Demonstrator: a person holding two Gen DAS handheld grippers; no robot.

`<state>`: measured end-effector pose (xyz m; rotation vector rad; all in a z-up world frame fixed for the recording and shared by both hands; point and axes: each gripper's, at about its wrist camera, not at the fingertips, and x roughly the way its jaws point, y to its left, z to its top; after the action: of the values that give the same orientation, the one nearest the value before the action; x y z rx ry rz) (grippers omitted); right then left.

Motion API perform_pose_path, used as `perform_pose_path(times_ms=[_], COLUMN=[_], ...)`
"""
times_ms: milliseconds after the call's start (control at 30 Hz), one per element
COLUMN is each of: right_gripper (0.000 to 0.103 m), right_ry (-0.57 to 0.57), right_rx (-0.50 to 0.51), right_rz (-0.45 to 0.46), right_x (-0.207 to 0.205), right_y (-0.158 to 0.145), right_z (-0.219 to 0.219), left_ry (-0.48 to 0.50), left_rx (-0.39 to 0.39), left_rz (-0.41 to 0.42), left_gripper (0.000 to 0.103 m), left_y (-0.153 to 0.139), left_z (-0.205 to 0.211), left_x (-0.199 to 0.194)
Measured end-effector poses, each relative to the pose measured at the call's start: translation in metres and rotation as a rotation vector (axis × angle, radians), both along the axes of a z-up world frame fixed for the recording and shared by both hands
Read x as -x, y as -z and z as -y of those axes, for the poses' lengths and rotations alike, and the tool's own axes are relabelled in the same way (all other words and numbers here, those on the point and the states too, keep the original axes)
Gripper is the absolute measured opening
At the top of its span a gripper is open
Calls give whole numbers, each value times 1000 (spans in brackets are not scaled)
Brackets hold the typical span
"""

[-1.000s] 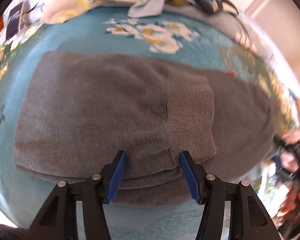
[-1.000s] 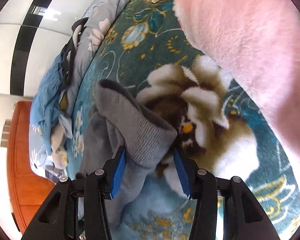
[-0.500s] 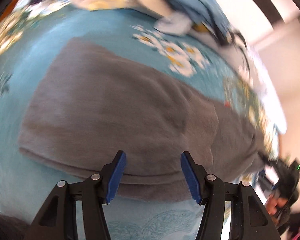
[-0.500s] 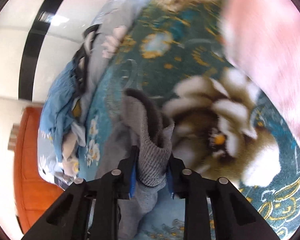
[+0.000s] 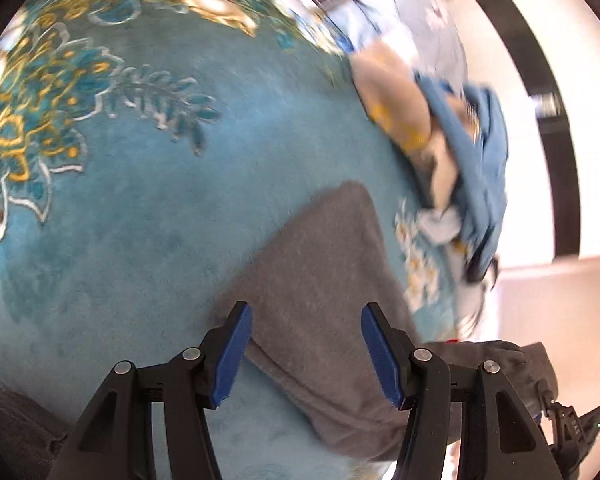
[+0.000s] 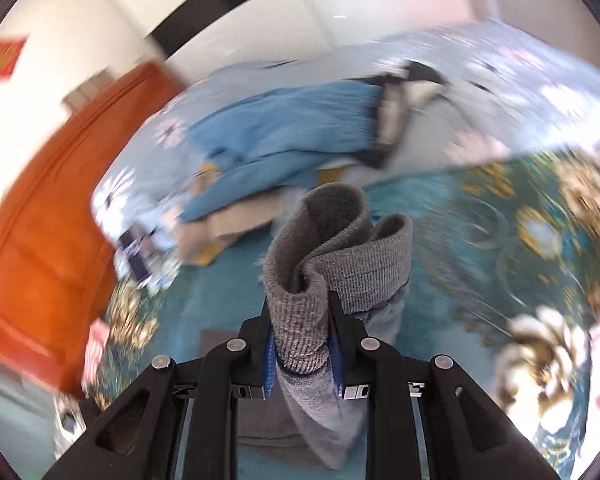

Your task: Fold clothes

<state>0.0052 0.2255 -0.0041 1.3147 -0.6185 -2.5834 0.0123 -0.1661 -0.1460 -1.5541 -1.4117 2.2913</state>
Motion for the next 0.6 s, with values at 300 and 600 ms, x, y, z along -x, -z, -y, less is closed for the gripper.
perform_pose_path(times_ms=[300, 600], right_gripper=[23, 35], right_ry=[-361, -515], right_rx=[-275, -425], right_rz=[57, 205], right_x=[25, 10], right_y=[24, 95], right_z=[172, 228], left_ry=[-107, -178], left_rx=[-114, -212], left_rz=[-27, -17], left_gripper=[61, 61], left_y=[6, 17], left_z=[33, 56], left_x=[-6, -10])
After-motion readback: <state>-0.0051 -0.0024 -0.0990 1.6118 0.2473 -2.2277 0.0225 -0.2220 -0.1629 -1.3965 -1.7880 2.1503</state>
